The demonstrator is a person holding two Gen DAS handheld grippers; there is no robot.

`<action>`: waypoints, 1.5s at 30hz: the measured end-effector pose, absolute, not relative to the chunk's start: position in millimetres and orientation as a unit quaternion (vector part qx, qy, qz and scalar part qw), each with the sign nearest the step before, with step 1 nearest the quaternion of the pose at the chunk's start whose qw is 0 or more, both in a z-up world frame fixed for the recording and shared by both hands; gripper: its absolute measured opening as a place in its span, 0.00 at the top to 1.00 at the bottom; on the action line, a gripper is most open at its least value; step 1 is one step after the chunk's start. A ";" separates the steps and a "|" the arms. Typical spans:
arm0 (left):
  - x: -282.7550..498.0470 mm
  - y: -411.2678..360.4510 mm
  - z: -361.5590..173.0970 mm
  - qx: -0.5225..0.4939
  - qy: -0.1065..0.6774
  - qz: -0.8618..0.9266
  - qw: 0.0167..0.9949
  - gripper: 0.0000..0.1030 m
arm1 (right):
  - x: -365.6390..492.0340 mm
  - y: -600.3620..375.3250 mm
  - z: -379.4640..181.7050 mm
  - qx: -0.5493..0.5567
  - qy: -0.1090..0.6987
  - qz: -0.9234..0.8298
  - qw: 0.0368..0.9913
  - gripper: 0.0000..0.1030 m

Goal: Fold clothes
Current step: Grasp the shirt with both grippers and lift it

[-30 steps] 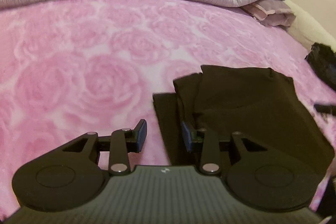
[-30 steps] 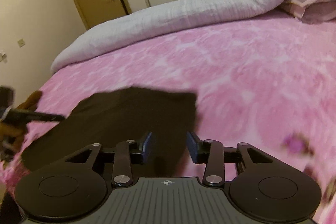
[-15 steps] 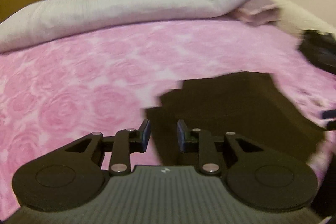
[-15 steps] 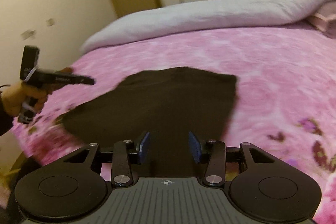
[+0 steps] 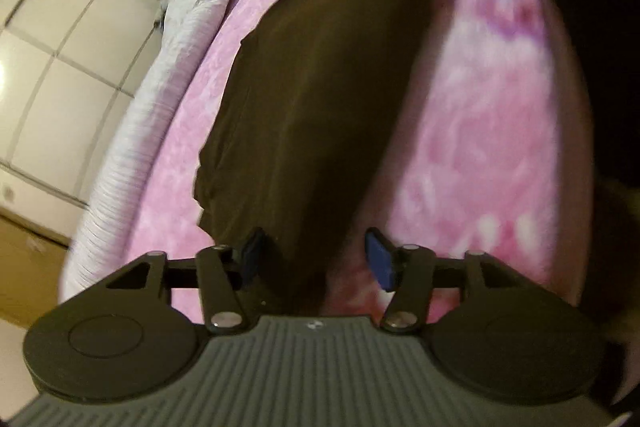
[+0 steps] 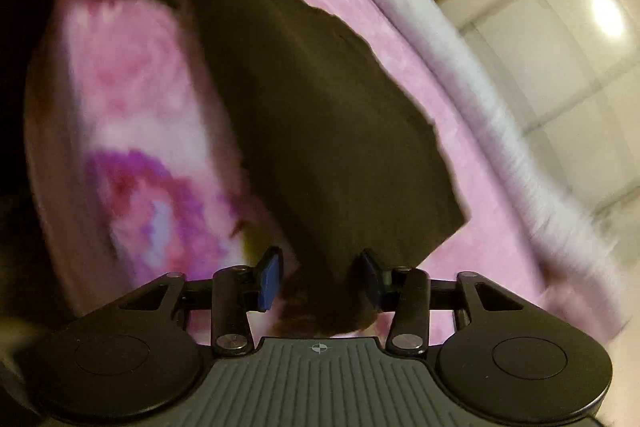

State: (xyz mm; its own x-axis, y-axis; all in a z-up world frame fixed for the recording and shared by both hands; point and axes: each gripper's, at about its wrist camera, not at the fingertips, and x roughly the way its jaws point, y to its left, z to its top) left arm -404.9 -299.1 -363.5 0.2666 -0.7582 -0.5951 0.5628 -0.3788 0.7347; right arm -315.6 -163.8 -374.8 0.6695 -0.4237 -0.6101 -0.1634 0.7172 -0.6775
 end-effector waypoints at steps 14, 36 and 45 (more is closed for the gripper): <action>-397.1 -311.2 -356.4 0.552 -0.017 -0.612 0.566 0.92 | -320.0 -189.2 -378.0 -0.378 0.392 -0.061 0.836 0.90; -393.5 -306.8 -359.5 0.548 -0.003 -0.618 0.564 0.92 | -316.3 -186.1 -378.7 -0.360 0.403 -0.052 0.840 0.90; -382.5 -306.0 -349.8 0.524 0.028 -0.632 0.570 0.86 | -320.9 -189.3 -380.2 -0.371 0.437 -0.080 0.815 0.82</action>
